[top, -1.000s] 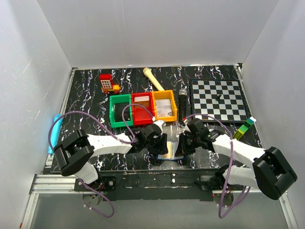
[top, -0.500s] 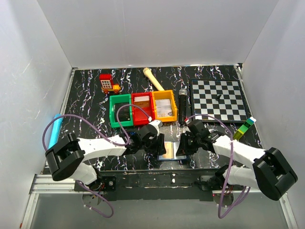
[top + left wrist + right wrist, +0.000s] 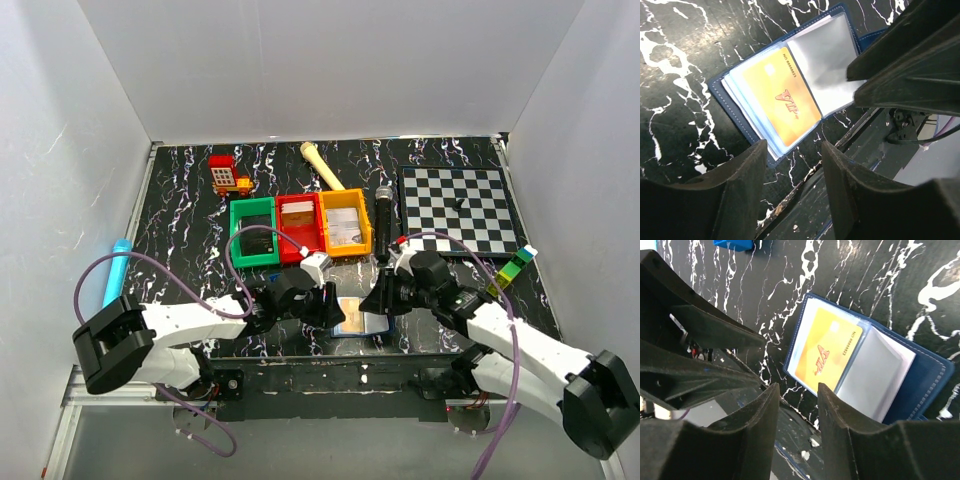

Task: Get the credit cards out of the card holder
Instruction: Remove the credit card from the card holder.

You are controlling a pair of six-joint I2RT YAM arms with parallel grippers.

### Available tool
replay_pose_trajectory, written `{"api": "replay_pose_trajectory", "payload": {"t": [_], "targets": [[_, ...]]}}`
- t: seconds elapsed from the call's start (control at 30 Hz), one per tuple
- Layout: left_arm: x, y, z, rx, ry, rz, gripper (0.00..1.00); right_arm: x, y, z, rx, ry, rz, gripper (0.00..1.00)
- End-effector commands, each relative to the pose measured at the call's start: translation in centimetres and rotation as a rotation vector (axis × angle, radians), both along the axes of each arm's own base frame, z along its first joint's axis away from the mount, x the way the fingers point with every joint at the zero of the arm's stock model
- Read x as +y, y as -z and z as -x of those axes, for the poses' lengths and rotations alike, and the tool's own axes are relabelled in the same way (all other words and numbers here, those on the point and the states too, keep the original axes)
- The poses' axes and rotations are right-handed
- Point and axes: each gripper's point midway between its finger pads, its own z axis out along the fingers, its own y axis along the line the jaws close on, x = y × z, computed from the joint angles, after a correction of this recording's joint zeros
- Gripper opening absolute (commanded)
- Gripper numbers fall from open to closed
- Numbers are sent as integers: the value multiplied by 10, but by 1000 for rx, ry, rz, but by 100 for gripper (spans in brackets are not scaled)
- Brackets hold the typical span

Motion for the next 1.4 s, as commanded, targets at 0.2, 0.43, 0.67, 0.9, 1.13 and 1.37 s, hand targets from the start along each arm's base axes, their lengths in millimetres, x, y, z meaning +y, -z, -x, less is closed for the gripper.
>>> {"api": "replay_pose_trajectory", "payload": {"t": [0.2,0.43,0.67,0.9,1.13,1.37], "targets": [[-28,-13,0,5,91,79,38,13,33,-1,104,-10,4,40],[-35,3,0,46,94,62,35,3,53,4,153,30,50,43],[-27,19,-7,70,33,9,28,0,58,7,162,45,51,46],[-20,29,-9,89,-2,-35,25,0,56,5,156,62,43,47],[-13,37,-9,98,-22,-65,23,2,54,2,158,64,38,47],[-14,17,-12,55,-25,-17,23,3,53,0,156,70,32,47]]}}
